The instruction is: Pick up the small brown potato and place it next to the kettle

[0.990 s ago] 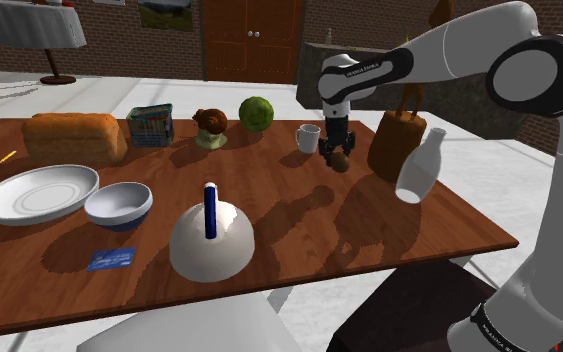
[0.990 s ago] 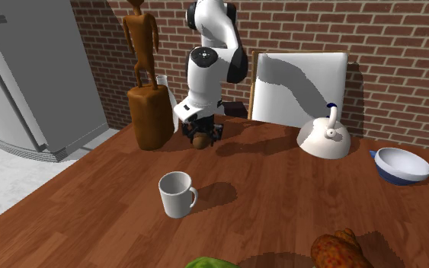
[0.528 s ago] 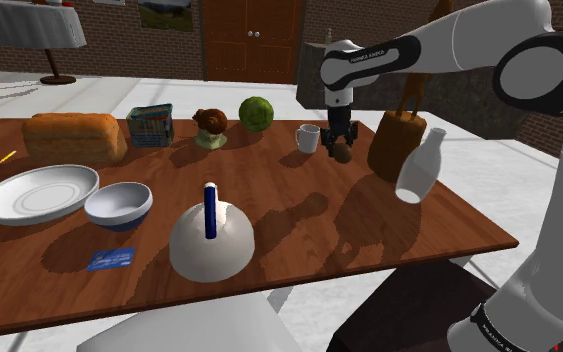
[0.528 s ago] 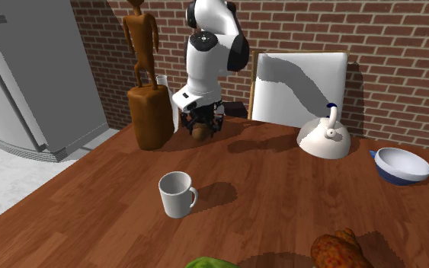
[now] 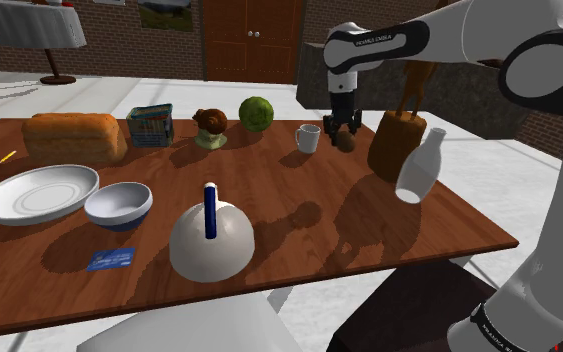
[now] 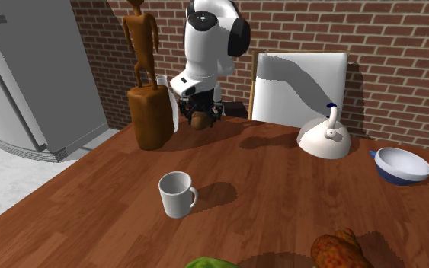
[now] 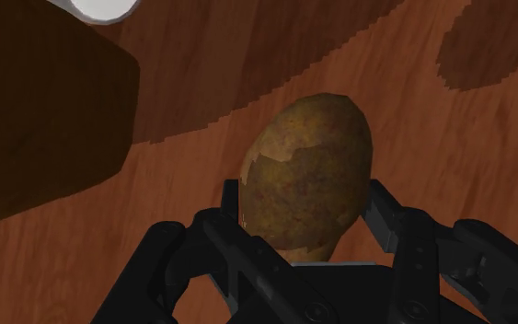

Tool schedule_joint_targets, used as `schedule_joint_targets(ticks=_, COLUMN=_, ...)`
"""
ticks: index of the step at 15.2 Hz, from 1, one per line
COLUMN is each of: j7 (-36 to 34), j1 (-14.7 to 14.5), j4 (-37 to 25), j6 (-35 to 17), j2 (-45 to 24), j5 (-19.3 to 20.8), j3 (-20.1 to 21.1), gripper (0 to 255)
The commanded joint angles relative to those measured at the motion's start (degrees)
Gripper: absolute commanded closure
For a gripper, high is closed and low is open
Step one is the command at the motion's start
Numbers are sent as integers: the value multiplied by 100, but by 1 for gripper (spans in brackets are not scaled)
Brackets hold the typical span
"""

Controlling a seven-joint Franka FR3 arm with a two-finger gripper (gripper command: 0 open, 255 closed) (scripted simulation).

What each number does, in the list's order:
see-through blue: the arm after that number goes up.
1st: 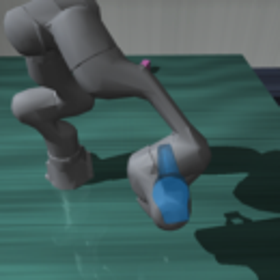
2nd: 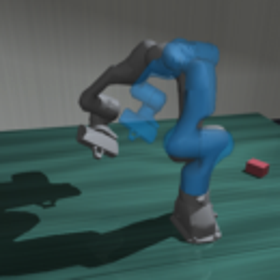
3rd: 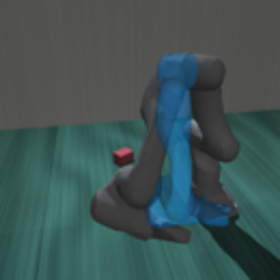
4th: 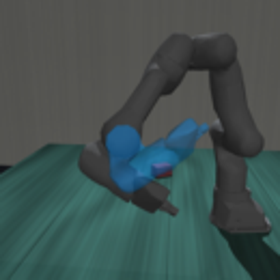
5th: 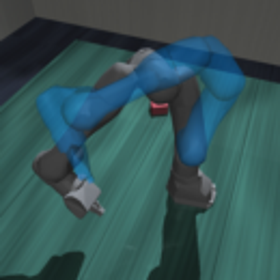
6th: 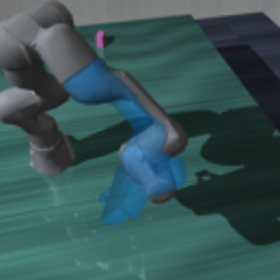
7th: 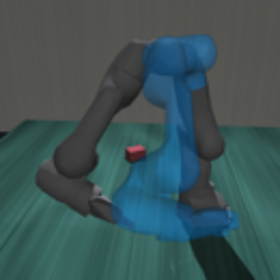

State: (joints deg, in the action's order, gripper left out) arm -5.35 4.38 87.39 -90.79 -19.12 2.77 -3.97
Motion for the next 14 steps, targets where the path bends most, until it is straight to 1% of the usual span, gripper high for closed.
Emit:
schedule_joint_targets(ticks=1, j7=-2, j1=-7, j4=-133, j6=147, j2=11, j5=-1, j3=3, gripper=255)
schedule_joint_targets(ticks=14, j7=58, j1=-2, j4=-1221, j6=1175, j2=-48, j5=1, j3=-4, gripper=255)
